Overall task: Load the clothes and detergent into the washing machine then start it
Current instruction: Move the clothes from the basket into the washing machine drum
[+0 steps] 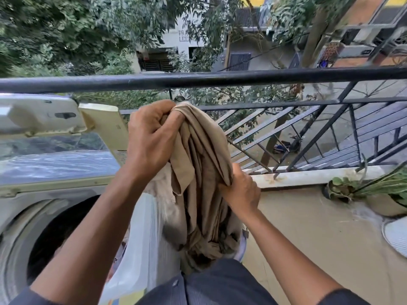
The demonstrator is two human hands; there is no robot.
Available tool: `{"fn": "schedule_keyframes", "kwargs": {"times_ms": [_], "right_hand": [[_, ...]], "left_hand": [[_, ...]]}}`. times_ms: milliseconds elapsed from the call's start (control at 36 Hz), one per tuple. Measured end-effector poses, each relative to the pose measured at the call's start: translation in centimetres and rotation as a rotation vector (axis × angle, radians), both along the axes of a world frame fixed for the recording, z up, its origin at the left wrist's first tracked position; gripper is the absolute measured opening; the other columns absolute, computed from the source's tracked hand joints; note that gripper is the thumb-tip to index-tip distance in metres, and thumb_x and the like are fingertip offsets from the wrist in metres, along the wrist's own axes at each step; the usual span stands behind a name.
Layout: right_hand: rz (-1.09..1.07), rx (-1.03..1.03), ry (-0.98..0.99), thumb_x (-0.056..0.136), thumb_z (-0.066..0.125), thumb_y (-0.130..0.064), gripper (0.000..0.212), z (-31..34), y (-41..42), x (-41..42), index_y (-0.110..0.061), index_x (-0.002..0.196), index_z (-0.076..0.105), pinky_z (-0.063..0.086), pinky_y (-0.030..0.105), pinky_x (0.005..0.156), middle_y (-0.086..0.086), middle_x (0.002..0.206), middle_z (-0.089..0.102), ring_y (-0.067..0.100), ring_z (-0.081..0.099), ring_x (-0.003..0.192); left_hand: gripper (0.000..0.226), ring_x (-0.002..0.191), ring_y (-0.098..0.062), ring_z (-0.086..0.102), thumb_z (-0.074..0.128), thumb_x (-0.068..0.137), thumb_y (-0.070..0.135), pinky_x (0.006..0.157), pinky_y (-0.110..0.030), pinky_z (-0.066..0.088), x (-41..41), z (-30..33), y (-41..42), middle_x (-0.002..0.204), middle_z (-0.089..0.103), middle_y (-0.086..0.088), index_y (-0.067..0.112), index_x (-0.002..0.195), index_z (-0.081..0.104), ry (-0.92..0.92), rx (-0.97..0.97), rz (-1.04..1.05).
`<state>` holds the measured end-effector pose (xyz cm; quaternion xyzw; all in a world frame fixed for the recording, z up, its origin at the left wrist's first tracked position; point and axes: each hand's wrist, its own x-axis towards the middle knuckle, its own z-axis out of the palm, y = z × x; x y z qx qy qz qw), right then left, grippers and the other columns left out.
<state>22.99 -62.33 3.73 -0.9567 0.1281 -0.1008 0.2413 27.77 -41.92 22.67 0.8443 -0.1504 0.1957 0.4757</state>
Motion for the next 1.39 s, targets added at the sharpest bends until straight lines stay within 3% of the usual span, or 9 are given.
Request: {"fn": "schedule_keyframes", "kwargs": {"times_ms": [222, 333, 500, 667, 833, 917, 1083, 1250, 1389], "right_hand": [[-0.137, 0.100, 0.426, 0.092, 0.052, -0.038, 0.020, -7.2, -2.0, -3.0, -0.025, 0.097, 0.067, 0.054, 0.040, 0.074, 0.005, 0.091, 0.065, 0.038, 0.067, 0.093], [-0.139, 0.162, 0.462, 0.090, 0.048, -0.028, 0.025, -6.2, -3.4, -2.1, -0.019, 0.096, 0.070, 0.045, 0.036, 0.069, 0.014, 0.100, 0.071, 0.041, 0.067, 0.096], [-0.086, 0.312, 0.306, 0.075, 0.048, -0.016, 0.017, 0.4, -3.6, 0.0, -0.010, 0.060, 0.050, 0.035, 0.034, 0.052, 0.004, 0.061, 0.055, 0.036, 0.057, 0.069], [-0.008, 0.506, 0.076, 0.087, 0.054, -0.029, 0.030, 6.3, -2.2, 1.0, -0.001, 0.077, 0.053, 0.027, 0.033, 0.054, -0.004, 0.058, 0.041, 0.016, 0.038, 0.056], [0.233, 0.874, -0.106, 0.095, 0.055, -0.059, 0.068, 13.2, -0.7, 1.1, 0.008, 0.083, 0.063, 0.040, 0.035, 0.065, 0.021, 0.069, 0.058, 0.015, 0.049, 0.069], [0.313, 0.980, -0.177, 0.102, 0.059, -0.046, 0.053, 15.5, -0.4, 0.8, 0.005, 0.089, 0.069, 0.046, 0.040, 0.069, 0.036, 0.086, 0.062, 0.020, 0.055, 0.074], [0.418, 1.141, -0.340, 0.098, 0.058, -0.010, 0.023, 18.2, -0.5, 0.5, -0.014, 0.096, 0.080, 0.058, 0.029, 0.071, 0.004, 0.088, 0.075, 0.016, 0.068, 0.084], [0.405, 0.703, -0.296, 0.087, 0.050, 0.007, 0.021, 17.7, -2.2, 2.2, 0.010, 0.092, 0.070, 0.054, 0.058, 0.073, 0.032, 0.090, 0.069, 0.029, 0.065, 0.082], [0.179, -0.054, 0.126, 0.081, 0.052, -0.036, 0.024, 13.2, -4.0, 3.5, -0.015, 0.070, 0.058, 0.045, 0.036, 0.059, 0.010, 0.071, 0.064, 0.037, 0.064, 0.075]], "left_hand": [[0.040, 0.057, -0.018, 0.032, 0.058, 0.096, 0.012, 0.046, -0.042, 0.024, 0.9, 1.4, 0.9, 0.060, 0.035, -0.016, -0.005, 0.064, 0.042, -0.018, -0.242, 0.062], [0.035, 0.054, -0.017, 0.040, 0.060, 0.095, 0.017, 0.046, -0.039, 0.032, 0.9, 0.6, 1.1, 0.057, 0.049, -0.014, 0.002, 0.064, 0.054, 0.030, -0.197, 0.099], [0.018, 0.052, 0.001, 0.045, 0.065, 0.090, 0.031, 0.048, -0.020, 0.039, 0.9, -1.4, 0.4, 0.055, 0.056, 0.018, 0.027, 0.073, 0.063, 0.124, -0.208, 0.157], [0.015, 0.052, -0.017, 0.049, 0.063, 0.090, 0.043, 0.056, -0.036, 0.042, 0.9, -4.7, 0.9, 0.057, 0.057, 0.009, 0.038, 0.104, 0.062, 0.306, -0.167, 0.079], [0.041, 0.057, 0.002, 0.061, 0.056, 0.089, 0.032, 0.060, -0.031, 0.047, -0.6, -6.0, 0.8, 0.075, 0.073, 0.013, 0.044, 0.128, 0.056, 0.390, -0.013, 0.043], [0.058, 0.078, -0.019, 0.071, 0.054, 0.080, 0.026, 0.075, -0.046, 0.061, -1.4, -5.5, 0.6, 0.093, 0.078, 0.006, 0.046, 0.135, 0.050, 0.446, -0.008, -0.025], [0.033, 0.082, -0.010, 0.067, 0.056, 0.074, 0.042, 0.075, -0.046, 0.057, -1.2, -5.2, 0.8, 0.088, 0.073, 0.010, 0.027, 0.102, 0.067, 0.449, 0.034, -0.087], [0.026, 0.072, -0.003, 0.056, 0.049, 0.094, 0.023, 0.064, -0.031, 0.045, -0.1, -4.1, 1.1, 0.075, 0.067, 0.017, 0.020, 0.079, 0.069, 0.241, -0.219, -0.034], [0.035, 0.076, -0.001, 0.060, 0.048, 0.095, 0.007, 0.070, -0.021, 0.048, 0.9, -0.9, 1.1, 0.082, 0.071, 0.013, 0.029, 0.083, 0.072, 0.080, -0.462, 0.008]]}}
